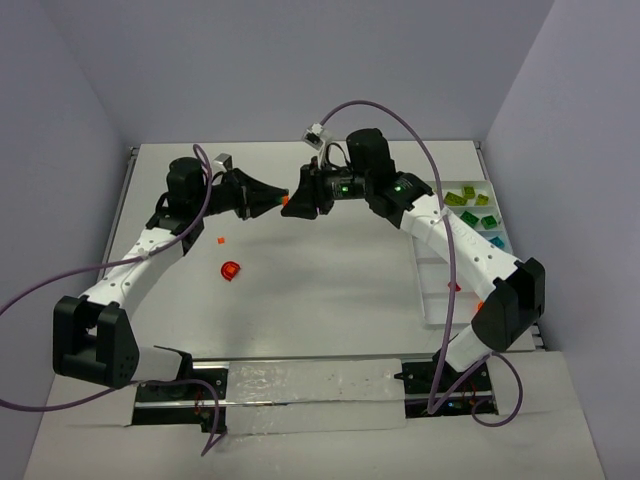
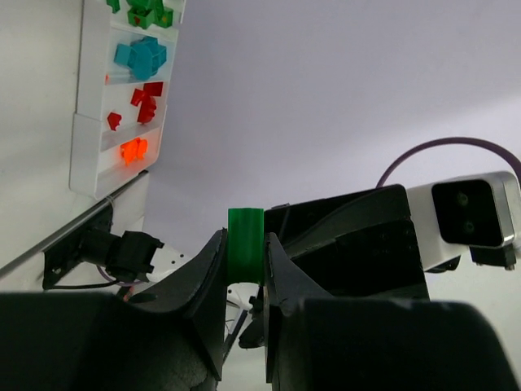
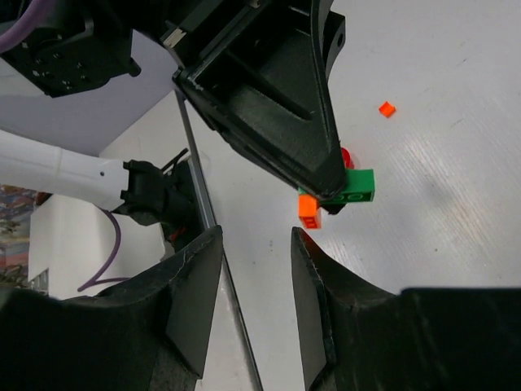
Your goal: Sort the legos into containers by color
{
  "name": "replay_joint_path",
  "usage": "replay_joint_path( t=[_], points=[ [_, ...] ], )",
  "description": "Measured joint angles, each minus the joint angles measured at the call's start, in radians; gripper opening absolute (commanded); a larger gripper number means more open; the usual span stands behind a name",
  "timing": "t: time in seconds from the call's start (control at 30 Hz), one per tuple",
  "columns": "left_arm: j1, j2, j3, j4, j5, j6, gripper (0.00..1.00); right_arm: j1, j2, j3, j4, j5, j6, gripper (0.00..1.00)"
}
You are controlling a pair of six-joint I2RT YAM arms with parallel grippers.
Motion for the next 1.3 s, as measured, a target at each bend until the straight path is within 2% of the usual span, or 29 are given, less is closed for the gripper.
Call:
replay_joint_path(
  t=[0.2,0.53,0.8,1.03,1.3],
  points=[
    [-0.007,-0.001,-0.024,0.067,0.013,-0.049,0.00,0.000,0.018,0.017,-0.013,-0.013,0.015,0.43],
    [-0.009,-0.001,-0.028,0.090,0.037,-0.060,0.00,0.000,0.005,0.008,-0.031,-0.008,-0.018,0.40],
    [-0.013,-0.001,-0.028,0.088,0.069,-0.044,0.00,0.000,-0.037,-0.031,-0.039,0.033,-0.040,0.41],
    [-0.015,-0.001,-0.028,0.093,0.091,-0.047,0.00,-0.001,-0.037,-0.031,-0.044,0.091,-0.040,0.44],
    [-0.024,-0.001,-0.028,0.094,0.091,-0.048,0.00,-0.002,-0.010,-0.012,-0.046,0.092,-0.032,0.43]
  ],
)
